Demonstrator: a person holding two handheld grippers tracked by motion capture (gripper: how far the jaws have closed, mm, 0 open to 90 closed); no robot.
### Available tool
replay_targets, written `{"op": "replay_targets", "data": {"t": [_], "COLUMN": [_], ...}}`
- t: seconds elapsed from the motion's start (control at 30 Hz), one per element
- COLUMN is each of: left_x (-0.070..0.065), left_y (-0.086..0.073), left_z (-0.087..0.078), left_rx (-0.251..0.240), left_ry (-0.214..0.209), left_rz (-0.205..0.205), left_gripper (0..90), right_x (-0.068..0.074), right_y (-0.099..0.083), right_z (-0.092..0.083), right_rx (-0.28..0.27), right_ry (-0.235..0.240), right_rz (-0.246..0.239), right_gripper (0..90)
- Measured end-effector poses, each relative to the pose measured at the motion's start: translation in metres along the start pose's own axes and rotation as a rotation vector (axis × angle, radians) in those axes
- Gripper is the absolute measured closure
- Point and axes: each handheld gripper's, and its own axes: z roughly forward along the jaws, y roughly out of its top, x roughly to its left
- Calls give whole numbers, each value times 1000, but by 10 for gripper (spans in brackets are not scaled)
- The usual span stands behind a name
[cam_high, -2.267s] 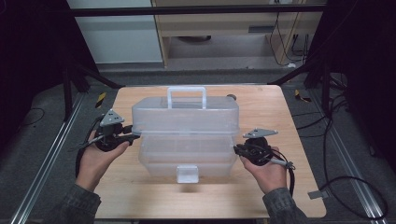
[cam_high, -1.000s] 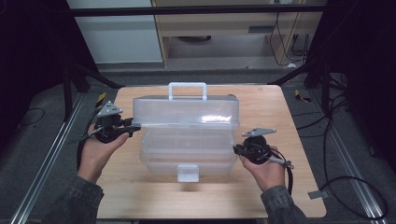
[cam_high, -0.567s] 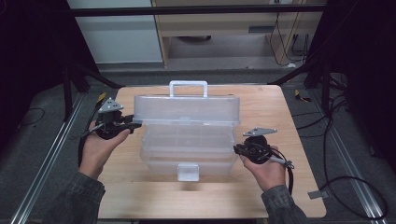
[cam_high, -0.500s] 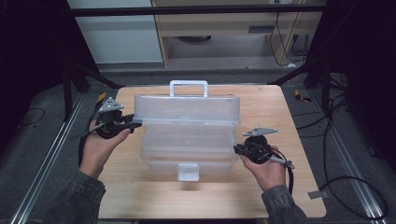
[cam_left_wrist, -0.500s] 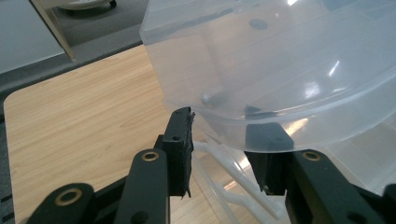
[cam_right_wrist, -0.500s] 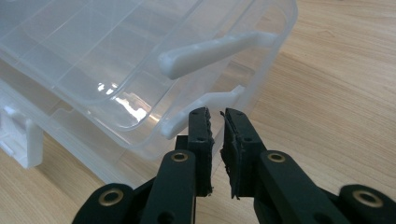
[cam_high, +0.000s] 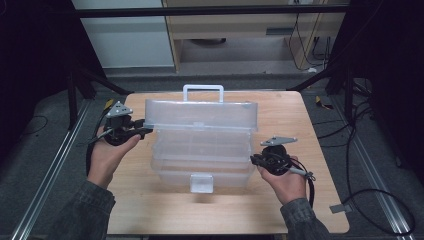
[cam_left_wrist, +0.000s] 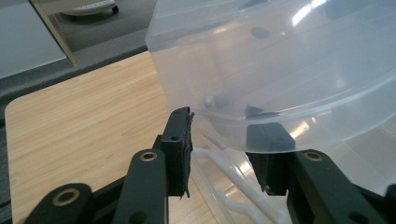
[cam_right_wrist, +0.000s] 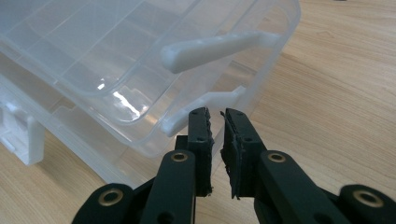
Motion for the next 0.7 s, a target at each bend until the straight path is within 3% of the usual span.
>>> {"op": "replay_targets", "data": {"t": [0.7], "left_x": [3], "left_y": [11], "left_z": [2], "left_rx": [8], "left_ry": [2], "left_rz": [6], "left_gripper": [627], "right_x": [-1], "right_y": [0], "right_z": [0], "right_rx": [0], "right_ry": [7], "right_rz": [2], "right_gripper": [811]}}
